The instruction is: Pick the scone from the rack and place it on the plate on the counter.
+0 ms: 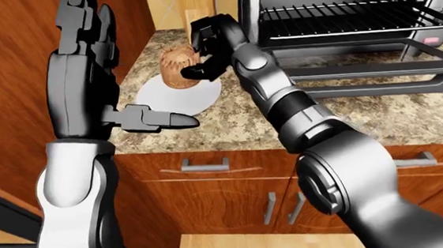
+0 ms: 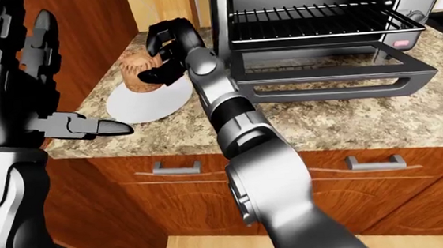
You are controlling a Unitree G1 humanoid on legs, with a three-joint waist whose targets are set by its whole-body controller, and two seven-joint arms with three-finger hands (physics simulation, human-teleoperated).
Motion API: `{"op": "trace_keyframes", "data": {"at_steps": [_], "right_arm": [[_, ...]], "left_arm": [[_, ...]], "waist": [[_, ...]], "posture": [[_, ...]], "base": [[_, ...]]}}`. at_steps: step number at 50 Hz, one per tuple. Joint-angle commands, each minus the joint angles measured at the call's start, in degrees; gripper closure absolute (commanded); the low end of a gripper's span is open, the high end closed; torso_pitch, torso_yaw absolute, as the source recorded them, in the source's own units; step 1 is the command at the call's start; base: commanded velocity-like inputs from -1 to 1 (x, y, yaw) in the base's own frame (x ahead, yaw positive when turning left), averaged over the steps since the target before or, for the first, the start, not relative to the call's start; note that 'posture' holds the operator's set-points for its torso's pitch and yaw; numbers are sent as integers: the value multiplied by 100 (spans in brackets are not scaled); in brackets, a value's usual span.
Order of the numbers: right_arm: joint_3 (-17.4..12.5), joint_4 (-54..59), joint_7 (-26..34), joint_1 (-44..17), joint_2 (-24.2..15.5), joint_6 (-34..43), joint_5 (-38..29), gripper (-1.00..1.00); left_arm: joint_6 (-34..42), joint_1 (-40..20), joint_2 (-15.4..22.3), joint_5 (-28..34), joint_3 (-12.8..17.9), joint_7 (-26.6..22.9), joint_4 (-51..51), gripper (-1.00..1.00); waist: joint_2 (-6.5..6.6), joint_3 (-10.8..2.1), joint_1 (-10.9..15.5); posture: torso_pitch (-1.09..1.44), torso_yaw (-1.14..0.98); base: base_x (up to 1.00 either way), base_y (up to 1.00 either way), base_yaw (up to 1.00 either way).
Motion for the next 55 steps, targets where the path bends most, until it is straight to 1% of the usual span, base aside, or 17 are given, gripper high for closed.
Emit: {"op": "trace_keyframes", "data": {"at_steps": [1,14,17,20,22,27,34,38,42,43,44,45,46,48,49,50,55], "right_arm": [[-26,-236,-72,-230,-34,-270,13,92],[-70,-89,-400,7,185,-861,-152,90],[-21,-64,-644,54,205,-1350,-314,90],[-46,-42,-729,76,244,-1384,-364,91],[-16,-9,-974,114,290,-1384,-485,91],[-67,38,-1285,277,322,-1442,-617,91],[-60,48,-1504,332,362,-1296,-783,89],[-70,45,-1489,372,366,-1258,-825,87],[-73,43,-1482,365,375,-1235,-843,51],[-59,44,-1490,371,379,-1231,-866,23],[-60,43,-1488,371,384,-1232,-870,19],[-49,43,-1479,375,387,-1227,-888,8],[-60,42,-1474,376,394,-1219,-880,-10],[-56,42,-1462,381,402,-1224,-892,-33],[-45,43,-1464,388,405,-1225,-910,-63],[-53,40,-1458,383,409,-1227,-904,-100],[-61,38,-1427,379,420,-1242,-897,-100]], "left_arm": [[-109,-146,45,9,23,15,-126,-100],[-216,-72,-12,70,-23,8,-82,-100],[-221,-47,-18,77,-11,-7,-96,-100],[-204,-40,-16,78,2,-11,-110,-100],[-233,-11,-26,93,-14,-12,-103,-100],[-232,31,-12,96,19,-26,-130,-100],[-194,16,1,85,44,-29,-159,-100],[-206,7,5,101,25,-32,-139,-100],[-200,-36,-1,103,18,-34,-114,-100],[-197,-31,10,108,21,-40,-123,-100],[-191,-30,7,102,27,-41,-129,-100],[-189,-19,16,106,31,-47,-139,-100],[-179,-14,16,98,42,-50,-153,-100],[-180,-13,15,88,52,-47,-152,-100],[-192,-7,22,100,41,-46,-140,-100],[-190,-8,16,93,47,-43,-144,-100],[-227,17,12,108,42,-30,-122,-100]], "waist": [[31,-168,12],[33,-203,136],[32,-204,154],[31,-207,166],[31,-208,171],[29,-220,189],[19,-230,215],[17,-223,222],[17,-227,231],[17,-227,232],[18,-227,233],[19,-227,232],[21,-227,232],[24,-227,231],[25,-226,232],[26,-226,233],[30,-229,238]], "posture": [[0,18],[0,18],[0,18],[0,18],[0,18],[0,18],[0,18],[0,18],[0,18],[0,18],[0,18],[0,18],[0,18],[0,18],[0,18],[0,18],[0,18]], "base": [[0,0,0],[0,0,0],[0,0,0],[0,0,0],[0,0,0],[0,0,0],[0,0,0],[0,0,0],[0,0,0],[0,0,0],[0,0,0],[0,0,0],[0,0,0],[0,0,0],[0,0,0],[0,0,0],[0,0,0]]}}
